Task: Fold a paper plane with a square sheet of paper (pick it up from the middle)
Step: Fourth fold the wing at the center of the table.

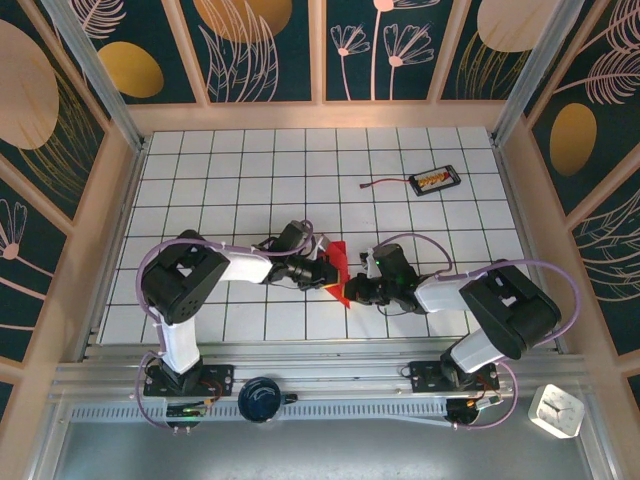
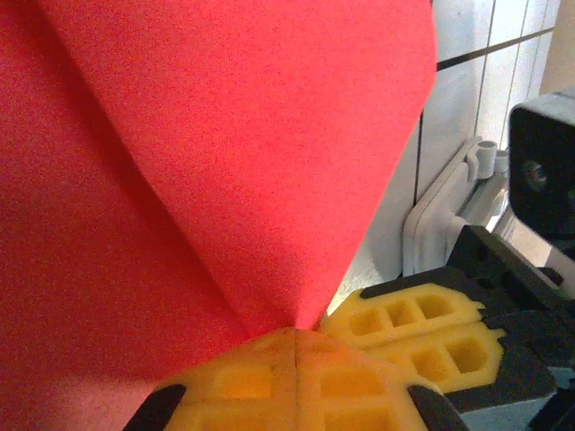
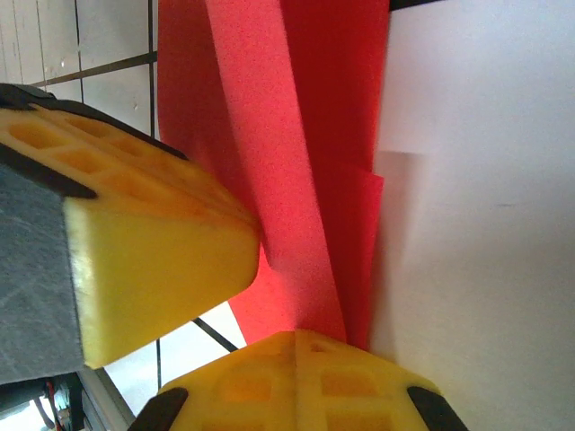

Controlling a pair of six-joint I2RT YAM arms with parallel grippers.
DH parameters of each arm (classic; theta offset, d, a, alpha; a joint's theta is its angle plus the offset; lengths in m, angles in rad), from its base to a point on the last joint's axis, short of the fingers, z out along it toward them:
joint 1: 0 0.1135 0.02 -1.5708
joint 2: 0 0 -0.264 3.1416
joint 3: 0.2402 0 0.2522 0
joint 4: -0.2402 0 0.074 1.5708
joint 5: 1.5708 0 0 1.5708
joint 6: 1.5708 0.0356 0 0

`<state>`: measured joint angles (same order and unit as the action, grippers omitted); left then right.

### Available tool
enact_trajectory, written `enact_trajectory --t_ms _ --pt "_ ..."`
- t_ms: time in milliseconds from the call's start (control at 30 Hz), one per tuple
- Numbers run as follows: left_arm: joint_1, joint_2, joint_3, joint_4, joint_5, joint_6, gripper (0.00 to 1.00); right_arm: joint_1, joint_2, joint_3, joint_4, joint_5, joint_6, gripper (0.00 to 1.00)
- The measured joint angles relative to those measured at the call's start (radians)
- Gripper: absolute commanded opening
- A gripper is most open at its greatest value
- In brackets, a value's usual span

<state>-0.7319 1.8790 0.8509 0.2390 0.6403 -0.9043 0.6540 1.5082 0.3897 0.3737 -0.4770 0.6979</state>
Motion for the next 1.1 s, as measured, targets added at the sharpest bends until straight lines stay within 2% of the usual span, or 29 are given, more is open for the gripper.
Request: enact_trajectory --t_ms 833,1100 --pt "-0.010 0.054 0.086 -0.104 -0.020 0.013 0.00 0.000 0.013 0.041 -0.087 0.004 -0.003 0.00" --pt "0.013 0.074 0.121 -0.129 -0.007 0.036 0.00 0.000 0.021 0.048 -0.101 0.004 -0.008 0.00"
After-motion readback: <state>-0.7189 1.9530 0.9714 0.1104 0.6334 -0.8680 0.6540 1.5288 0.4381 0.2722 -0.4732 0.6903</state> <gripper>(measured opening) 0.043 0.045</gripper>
